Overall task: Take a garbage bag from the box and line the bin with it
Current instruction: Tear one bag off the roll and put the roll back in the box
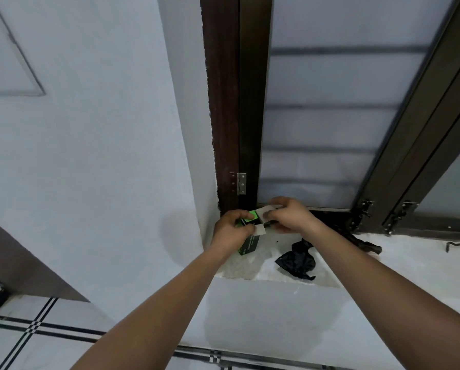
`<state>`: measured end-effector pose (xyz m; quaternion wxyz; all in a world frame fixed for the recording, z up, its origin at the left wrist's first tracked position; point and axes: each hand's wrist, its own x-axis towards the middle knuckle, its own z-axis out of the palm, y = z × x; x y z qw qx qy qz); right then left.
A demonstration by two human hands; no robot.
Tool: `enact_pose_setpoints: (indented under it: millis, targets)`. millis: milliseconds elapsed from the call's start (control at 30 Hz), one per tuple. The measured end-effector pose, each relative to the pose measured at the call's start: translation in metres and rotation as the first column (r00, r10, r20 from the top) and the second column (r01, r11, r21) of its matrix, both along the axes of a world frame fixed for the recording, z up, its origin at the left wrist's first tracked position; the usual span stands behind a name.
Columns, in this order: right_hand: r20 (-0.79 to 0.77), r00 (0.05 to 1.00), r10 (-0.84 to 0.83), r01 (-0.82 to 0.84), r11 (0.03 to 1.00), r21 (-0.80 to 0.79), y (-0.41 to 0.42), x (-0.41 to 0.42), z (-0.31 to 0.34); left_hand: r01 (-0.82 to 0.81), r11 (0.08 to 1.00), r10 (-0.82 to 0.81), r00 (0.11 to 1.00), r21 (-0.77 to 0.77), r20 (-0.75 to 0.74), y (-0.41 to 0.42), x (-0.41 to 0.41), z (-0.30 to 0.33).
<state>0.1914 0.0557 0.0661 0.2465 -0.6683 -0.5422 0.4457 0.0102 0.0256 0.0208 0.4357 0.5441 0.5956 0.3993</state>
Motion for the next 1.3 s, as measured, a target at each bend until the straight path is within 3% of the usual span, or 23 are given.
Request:
enact_pose_setpoints:
  millis: [67, 133, 233, 367, 533, 733, 833, 900, 1000, 1167, 1300]
  targets:
    - [-0.258, 0.964, -0.061, 0.047, 0.997, -0.060, -0.005, -0.002, -0.002, 0.045, 0.999, -0.045, 0.999, 0.003, -0.025, -0.001, -0.002, -0.002]
    - [-0.319, 0.947, -0.051, 0.048, 0.999, -0.016, -0.008, -0.001, -0.001, 0.141, 0.990, -0.139, 0.987, 0.020, -0.074, -0.002, -0.005, -0.001]
    - [-0.332, 0.943, 0.021, -0.021, 1.000, 0.004, -0.009, -0.003, 0.006, 0.154, 0.986, -0.144, 0.981, 0.068, -0.133, -0.002, -0.005, -0.002]
    - [-0.240, 0.962, 0.131, -0.136, 0.991, -0.006, -0.008, -0.010, 0.014, 0.018, 0.997, -0.015, 0.999, 0.079, -0.049, 0.002, -0.002, -0.003]
    - [-0.260, 0.953, 0.153, -0.170, 0.984, -0.044, -0.002, -0.017, 0.017, 0.020, 0.997, -0.019, 1.000, 0.076, -0.014, 0.004, -0.005, -0.006]
    - [0.040, 0.999, 0.036, -0.040, 0.993, 0.110, 0.006, -0.038, 0.010, 0.161, 0.986, -0.157, 0.982, 0.034, -0.106, 0.003, -0.008, -0.007]
    - [0.335, 0.942, 0.003, -0.105, 0.952, 0.287, 0.007, -0.048, 0.001, 0.157, 0.986, -0.150, 0.982, 0.055, -0.119, 0.007, -0.008, -0.011]
    - [0.444, 0.895, -0.034, -0.156, 0.909, 0.386, 0.004, -0.051, -0.004, 0.139, 0.988, -0.130, 0.985, 0.068, -0.115, 0.009, -0.006, -0.013]
    - [0.480, 0.873, -0.089, -0.162, 0.875, 0.457, -0.001, -0.052, -0.011, 0.134, 0.987, -0.125, 0.987, 0.089, -0.099, 0.009, -0.006, -0.014]
    - [0.347, 0.936, -0.054, -0.127, 0.869, 0.478, -0.011, -0.053, -0.018, 0.137, 0.984, -0.124, 0.985, 0.113, -0.117, 0.010, -0.005, -0.014]
    - [0.474, 0.879, -0.038, -0.227, 0.843, 0.488, -0.021, -0.050, -0.018, 0.143, 0.983, -0.130, 0.985, 0.115, -0.116, 0.011, -0.008, -0.014]
